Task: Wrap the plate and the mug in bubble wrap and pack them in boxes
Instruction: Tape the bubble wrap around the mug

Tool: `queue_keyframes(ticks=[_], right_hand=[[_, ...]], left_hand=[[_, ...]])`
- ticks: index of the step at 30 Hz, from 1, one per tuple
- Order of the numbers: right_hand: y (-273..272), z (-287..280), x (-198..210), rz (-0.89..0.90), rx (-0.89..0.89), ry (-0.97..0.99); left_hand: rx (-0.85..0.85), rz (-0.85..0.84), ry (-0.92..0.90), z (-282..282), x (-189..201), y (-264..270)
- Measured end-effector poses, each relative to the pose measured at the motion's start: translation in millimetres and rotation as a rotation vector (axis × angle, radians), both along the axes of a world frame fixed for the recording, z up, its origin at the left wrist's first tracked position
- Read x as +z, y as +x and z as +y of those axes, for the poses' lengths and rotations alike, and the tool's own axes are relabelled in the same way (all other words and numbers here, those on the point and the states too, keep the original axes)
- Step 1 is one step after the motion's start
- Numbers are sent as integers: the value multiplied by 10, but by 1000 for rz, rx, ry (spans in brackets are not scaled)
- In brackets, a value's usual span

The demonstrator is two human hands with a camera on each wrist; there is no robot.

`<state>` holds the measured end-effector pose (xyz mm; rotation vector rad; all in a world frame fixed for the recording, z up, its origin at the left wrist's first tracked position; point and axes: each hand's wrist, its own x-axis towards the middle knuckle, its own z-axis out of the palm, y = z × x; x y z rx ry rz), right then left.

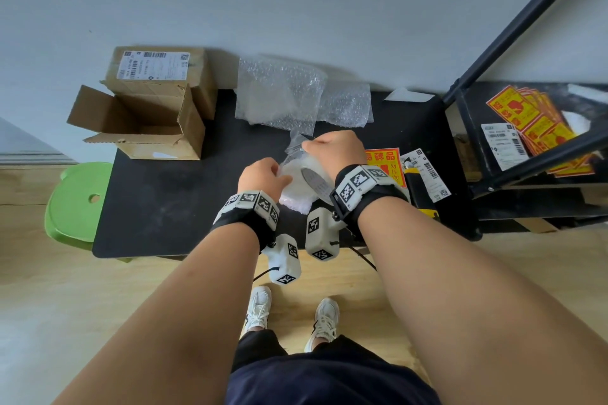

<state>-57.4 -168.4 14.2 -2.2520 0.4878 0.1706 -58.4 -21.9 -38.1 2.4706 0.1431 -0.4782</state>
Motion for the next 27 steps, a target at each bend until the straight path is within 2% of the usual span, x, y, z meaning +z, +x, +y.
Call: queue_keyframes(ticks=[5, 9, 12, 17, 20, 24, 27], right_hand=[[36, 78, -25, 36, 28, -51], [57, 108, -5, 42, 67, -111], [71, 131, 1, 52, 81, -128], [87, 151, 45, 75, 115, -158], [94, 141, 68, 84, 105, -159], [76, 77, 95, 118, -7, -106], [51, 72, 81, 102, -8, -83]], left_hand=[[63, 122, -204, 160, 79, 77], [334, 220, -369, 170, 280, 276], [329, 263, -467, 151, 339, 324], [177, 173, -457, 150, 319, 273], [176, 159, -443, 120, 278, 301], [237, 144, -362, 142, 258, 341], [256, 167, -382, 176, 256, 345]])
